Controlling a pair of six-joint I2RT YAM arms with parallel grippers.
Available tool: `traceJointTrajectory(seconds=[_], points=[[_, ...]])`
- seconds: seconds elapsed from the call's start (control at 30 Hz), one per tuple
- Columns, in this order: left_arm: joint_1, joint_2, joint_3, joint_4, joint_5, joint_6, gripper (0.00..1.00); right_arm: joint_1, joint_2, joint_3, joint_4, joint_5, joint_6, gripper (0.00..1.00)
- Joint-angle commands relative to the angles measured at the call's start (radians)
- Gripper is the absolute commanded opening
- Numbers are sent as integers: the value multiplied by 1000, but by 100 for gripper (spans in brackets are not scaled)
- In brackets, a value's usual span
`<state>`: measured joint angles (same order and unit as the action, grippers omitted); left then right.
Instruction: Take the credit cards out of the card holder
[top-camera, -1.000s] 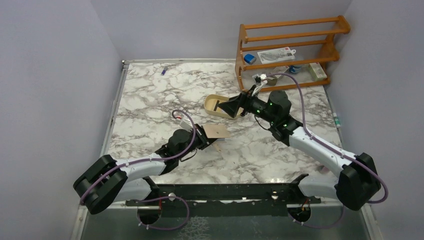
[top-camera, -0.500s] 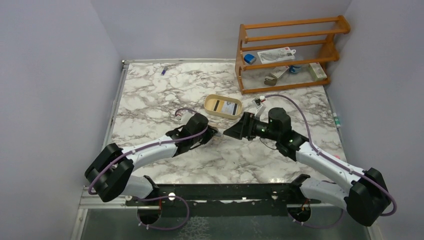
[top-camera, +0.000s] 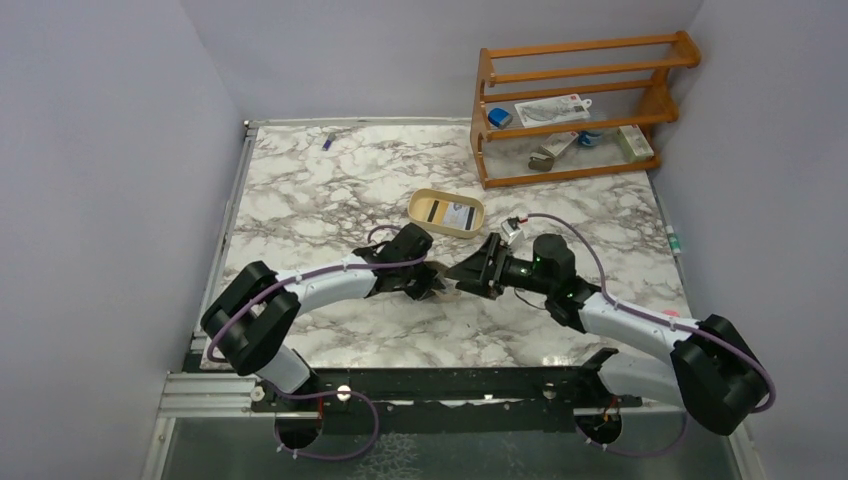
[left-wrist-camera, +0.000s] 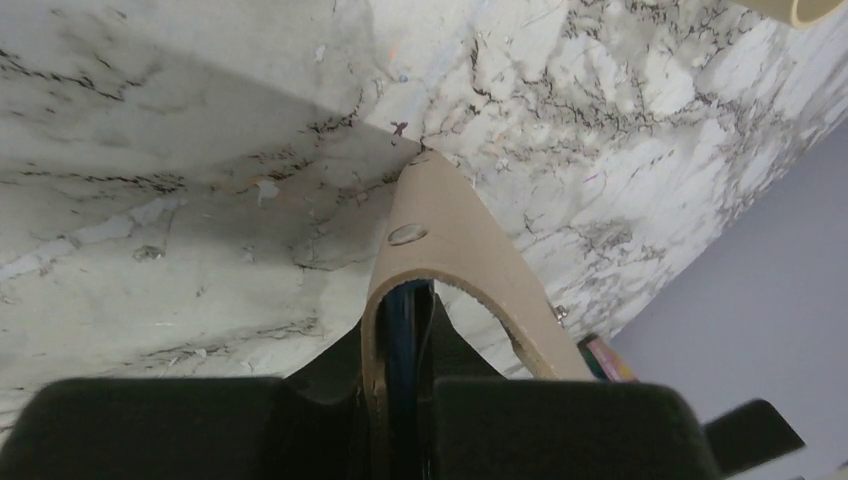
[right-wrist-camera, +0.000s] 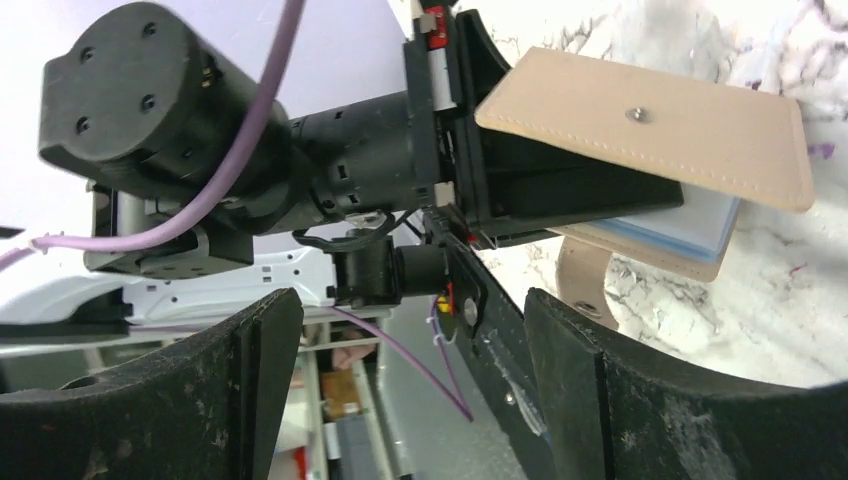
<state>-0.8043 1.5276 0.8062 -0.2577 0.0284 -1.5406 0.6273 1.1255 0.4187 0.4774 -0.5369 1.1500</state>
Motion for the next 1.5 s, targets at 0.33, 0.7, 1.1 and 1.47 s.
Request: traceJointTrajectory(seconds=[0.33, 0.7, 1.1, 1.47], points=[[1, -66, -34, 230, 149, 33, 0, 10, 100, 28, 161, -14, 133, 87], [-8, -144, -198, 628, 298, 214, 0, 8, 261, 132, 272, 56, 109, 87], [-10, -254, -375, 957, 276, 407, 0, 7, 376, 151, 465, 26, 185, 87], [-10, -464, -578, 1086, -123, 478, 0, 10, 309, -30, 727, 52, 312, 90]])
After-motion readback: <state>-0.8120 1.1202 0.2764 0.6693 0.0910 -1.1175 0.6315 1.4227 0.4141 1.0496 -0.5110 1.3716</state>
